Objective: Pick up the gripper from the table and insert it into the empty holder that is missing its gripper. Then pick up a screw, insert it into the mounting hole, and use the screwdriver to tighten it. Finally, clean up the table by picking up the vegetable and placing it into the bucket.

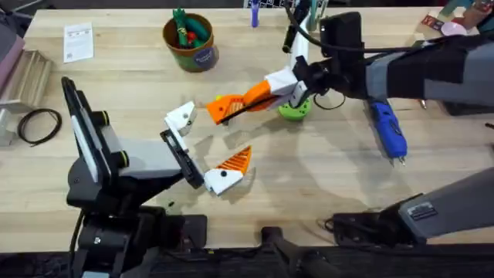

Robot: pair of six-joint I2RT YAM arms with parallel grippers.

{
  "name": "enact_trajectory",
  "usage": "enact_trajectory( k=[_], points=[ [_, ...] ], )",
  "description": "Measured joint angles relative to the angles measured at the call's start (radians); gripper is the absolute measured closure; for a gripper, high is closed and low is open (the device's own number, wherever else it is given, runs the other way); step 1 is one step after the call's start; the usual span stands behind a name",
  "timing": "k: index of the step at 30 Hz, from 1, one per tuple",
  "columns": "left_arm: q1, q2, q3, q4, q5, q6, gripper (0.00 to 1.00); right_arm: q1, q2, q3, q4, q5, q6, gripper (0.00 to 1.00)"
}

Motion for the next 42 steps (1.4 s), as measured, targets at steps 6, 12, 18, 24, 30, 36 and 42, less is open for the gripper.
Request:
enact_trajectory(
  k=[6,12,18,24,30,36,42],
  points=[
    [0.0,0.0,0.0,0.0,0.0,0.0,0.015,0.059,0.0,0.032,-0.001,-0.002,0.006,0.993],
    [0.0,0.0,0.0,0.0,0.0,0.0,0.015,0.087,0.028,0.041,-0.002,-0.002,0.007,0.993],
    [0.0,0.0,0.0,0.0,0.0,0.0,0.015,0.092,0.041,0.041,-0.002,-0.001,0.015,0.993],
    [0.0,0.0,0.0,0.0,0.0,0.0,0.015,0.092,0.042,0.041,-0.002,0.003,0.035,0.993],
    [0.0,0.0,0.0,0.0,0.0,0.0,0.015,0.093,0.056,0.041,-0.002,0.015,0.063,0.993],
    [0.0,0.0,0.0,0.0,0.0,0.0,0.014,0.099,0.059,0.048,-0.001,0.016,0.073,0.993],
    [0.0,0.0,0.0,0.0,0.0,0.0,0.014,0.101,0.059,0.062,0.0,0.023,0.074,0.993]
  ],
)
